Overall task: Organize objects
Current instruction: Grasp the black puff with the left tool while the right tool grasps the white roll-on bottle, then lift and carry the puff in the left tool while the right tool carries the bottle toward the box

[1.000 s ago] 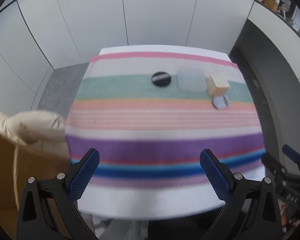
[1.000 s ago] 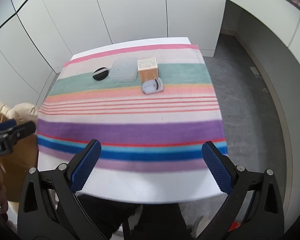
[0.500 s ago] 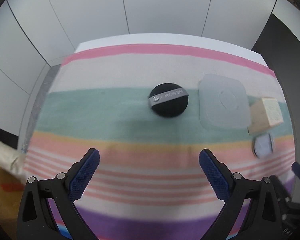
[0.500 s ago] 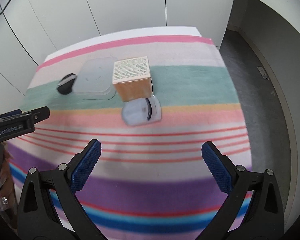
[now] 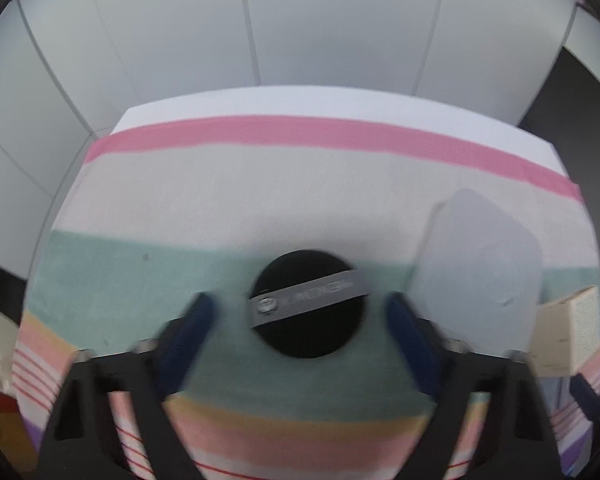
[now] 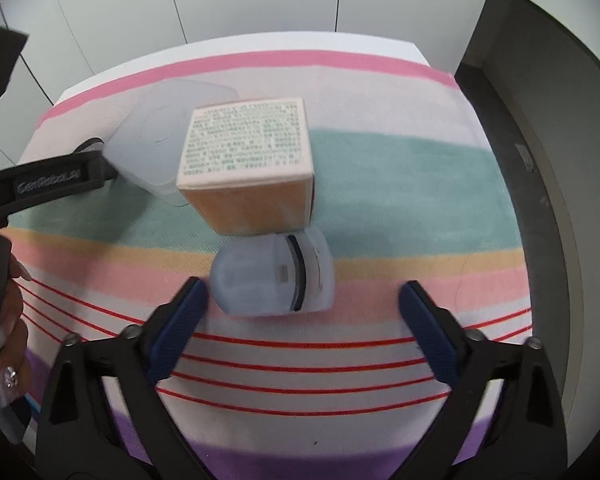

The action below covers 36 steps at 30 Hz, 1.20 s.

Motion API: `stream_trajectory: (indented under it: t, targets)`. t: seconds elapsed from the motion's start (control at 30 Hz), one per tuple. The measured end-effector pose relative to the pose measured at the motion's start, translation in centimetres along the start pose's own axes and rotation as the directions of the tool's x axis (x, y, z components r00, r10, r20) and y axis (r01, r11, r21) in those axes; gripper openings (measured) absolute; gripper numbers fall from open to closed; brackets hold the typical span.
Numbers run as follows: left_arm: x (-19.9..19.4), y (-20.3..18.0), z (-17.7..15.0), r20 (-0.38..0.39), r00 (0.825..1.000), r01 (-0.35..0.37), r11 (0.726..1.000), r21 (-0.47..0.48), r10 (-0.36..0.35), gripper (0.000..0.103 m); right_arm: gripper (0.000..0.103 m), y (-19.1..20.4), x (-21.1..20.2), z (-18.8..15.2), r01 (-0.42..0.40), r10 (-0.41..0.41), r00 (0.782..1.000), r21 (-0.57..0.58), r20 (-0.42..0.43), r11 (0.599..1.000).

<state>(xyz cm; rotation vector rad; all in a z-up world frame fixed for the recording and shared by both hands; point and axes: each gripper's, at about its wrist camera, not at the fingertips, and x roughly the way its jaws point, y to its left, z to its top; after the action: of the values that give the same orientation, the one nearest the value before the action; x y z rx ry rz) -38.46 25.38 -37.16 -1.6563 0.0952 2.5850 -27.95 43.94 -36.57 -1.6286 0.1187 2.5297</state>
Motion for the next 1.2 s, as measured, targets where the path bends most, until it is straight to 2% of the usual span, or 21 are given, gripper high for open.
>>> stream_trajectory:
  t: [0.03, 0.07, 0.2, 0.63, 0.93, 1.2]
  targets:
    - [-0.4, -0.4, 0.0, 0.010, 1.000, 0.016, 1.000, 0.025, -0.016, 0.053, 0.075, 0.1, -0.3, 0.0, 0.001, -0.001, 1.000, -0.008, 0.016, 1.000]
    - [-0.6, -0.9, -0.1, 0.017, 1.000, -0.013, 0.999, 0.049, 0.012, 0.049, 0.061, 0.2, -0.6, 0.1, 0.001, 0.000, 1.000, -0.015, 0.027, 1.000]
    - [-1.0, -1.8, -0.5, 0.030, 0.999, -0.042, 0.993, 0.107, 0.039, 0.048, 0.060, 0.1, -0.7, 0.1, 0.025, -0.025, 0.999, 0.005, 0.024, 1.000]
    - [-3.7, -1.2, -0.3, 0.033, 0.999, -0.033, 0.995, 0.094, 0.030, 0.047, 0.060, 0.6, -2.8, 0.8, 0.015, -0.015, 1.000, -0.006, 0.026, 1.000]
    - [-8.9, -0.8, 1.0, 0.083, 0.996, -0.041, 0.995, 0.094, 0.033, 0.047, 0.060, 1.0, -6.7, 2.1, 0.016, -0.015, 0.998, -0.007, 0.062, 1.000]
    - [-15.8, 0.4, 2.4, 0.138, 0.990, -0.022, 0.998, 0.065, 0.013, 0.047, 0.060, 1.2, -13.2, 4.2, 0.018, -0.014, 0.993, -0.027, 0.120, 0.999]
